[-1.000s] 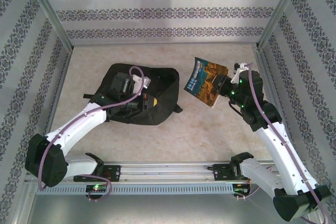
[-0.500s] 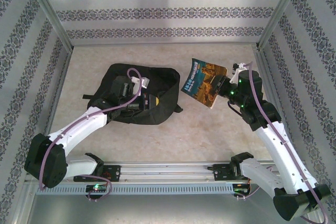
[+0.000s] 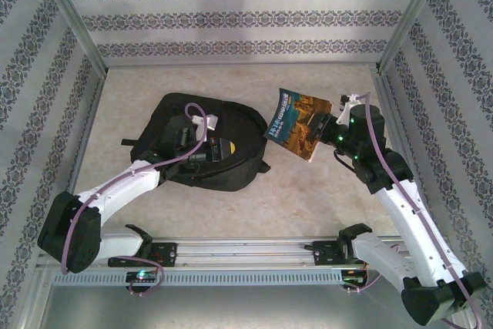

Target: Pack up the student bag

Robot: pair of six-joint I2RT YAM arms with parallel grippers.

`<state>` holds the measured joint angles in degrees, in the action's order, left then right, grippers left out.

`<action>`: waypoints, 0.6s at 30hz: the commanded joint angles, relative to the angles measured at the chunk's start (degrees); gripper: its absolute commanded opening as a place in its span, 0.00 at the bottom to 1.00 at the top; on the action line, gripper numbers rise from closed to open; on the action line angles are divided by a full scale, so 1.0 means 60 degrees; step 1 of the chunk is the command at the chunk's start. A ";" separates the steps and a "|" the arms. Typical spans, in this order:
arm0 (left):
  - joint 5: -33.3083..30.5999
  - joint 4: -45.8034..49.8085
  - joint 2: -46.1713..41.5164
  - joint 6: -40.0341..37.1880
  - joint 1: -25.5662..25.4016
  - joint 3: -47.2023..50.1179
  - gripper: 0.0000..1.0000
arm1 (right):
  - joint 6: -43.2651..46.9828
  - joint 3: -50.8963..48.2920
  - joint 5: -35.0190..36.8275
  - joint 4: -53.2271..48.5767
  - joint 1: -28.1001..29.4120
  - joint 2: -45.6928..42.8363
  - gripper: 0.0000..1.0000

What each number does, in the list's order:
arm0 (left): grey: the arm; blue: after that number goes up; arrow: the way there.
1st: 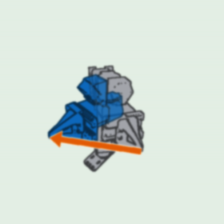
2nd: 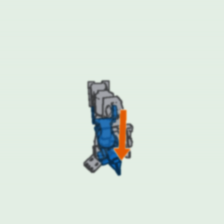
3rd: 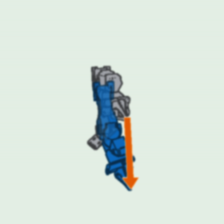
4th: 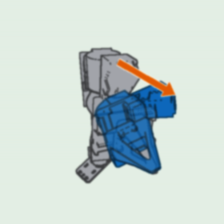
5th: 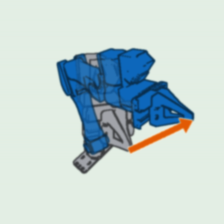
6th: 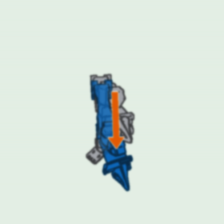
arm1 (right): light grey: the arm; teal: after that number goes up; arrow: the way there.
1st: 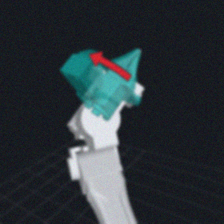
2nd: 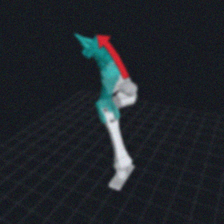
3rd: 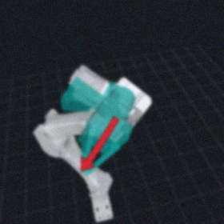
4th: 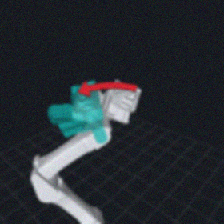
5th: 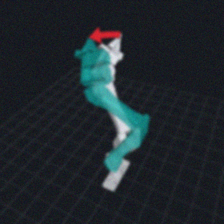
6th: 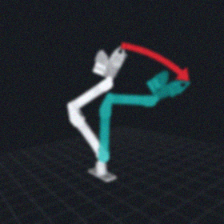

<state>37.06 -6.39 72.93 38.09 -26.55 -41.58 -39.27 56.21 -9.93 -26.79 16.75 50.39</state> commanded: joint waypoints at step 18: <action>-0.2790 0.6776 0.2942 -0.5449 -0.2412 -0.5179 0.61 | 0.0414 -0.0010 0.0381 -0.0003 -0.0021 -0.0415 0.00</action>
<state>23.66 26.92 89.17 10.96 -39.44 -70.43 -37.85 56.07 -8.62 -29.02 16.73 49.34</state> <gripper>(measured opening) 0.604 0.135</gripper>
